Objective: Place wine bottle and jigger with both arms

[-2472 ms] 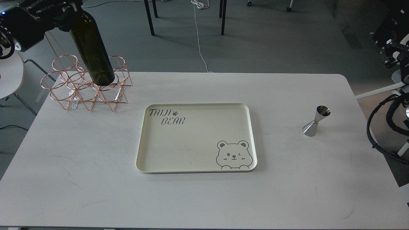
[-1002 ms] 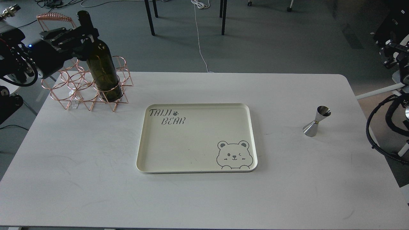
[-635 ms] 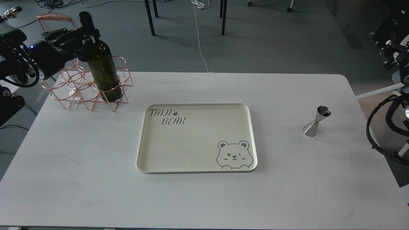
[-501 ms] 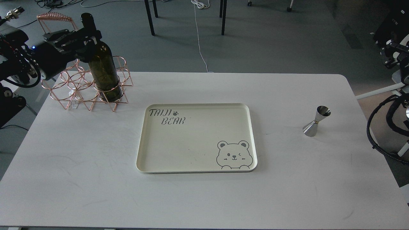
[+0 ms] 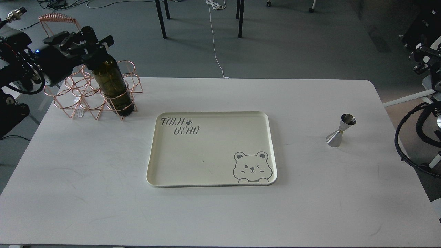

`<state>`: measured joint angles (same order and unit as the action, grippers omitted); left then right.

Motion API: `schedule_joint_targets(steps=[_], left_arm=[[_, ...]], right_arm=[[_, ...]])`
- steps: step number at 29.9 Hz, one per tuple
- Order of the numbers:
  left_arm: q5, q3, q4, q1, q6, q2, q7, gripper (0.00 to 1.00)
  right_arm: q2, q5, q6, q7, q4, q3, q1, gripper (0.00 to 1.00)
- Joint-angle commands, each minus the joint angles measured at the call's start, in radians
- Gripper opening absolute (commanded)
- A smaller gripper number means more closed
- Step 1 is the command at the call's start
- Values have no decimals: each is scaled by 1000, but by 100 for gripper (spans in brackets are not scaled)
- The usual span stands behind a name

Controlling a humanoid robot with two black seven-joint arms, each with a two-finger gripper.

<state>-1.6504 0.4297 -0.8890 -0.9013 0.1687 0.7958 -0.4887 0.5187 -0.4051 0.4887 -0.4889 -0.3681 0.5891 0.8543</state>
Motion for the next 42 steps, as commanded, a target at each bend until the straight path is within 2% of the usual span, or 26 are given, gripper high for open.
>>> schedule_joint_targets(steps=[1,4,8,13,20,24,30,35,38,42], left_arm=[[14,4,2,-2,0,0,0,81],[108,18,2,-13,2,5,0,92],[292,14,21,-34,-1,13,0,96],[509,20,97,-68,-1,13,0,97],[943,15,104,-122,-26,46,0,98],[1145,17,105,-123,-121,56,0,98],[1493,20,154,-117,-196,54,0,98],[1759,18,235,-97,-366,45,0,98],[1856,18,286,-42,-464,31,0,98],[1931,20,324,39,-578,17,0,98]], right_arm=[[0,0,0,0,0,0,0,98],[1,0,0,0,0,0,0,98],[3,0,0,0,0,1,0,98],[6,0,0,0,1,1,2,98],[7,0,0,0,-5,8,12,98],[9,0,0,0,-2,3,11,98],[33,2,0,0,-6,0,3,98],[41,2,0,3,-6,0,0,99],[27,2,0,27,-14,1,-17,99],[6,0,0,33,-15,6,-34,99]])
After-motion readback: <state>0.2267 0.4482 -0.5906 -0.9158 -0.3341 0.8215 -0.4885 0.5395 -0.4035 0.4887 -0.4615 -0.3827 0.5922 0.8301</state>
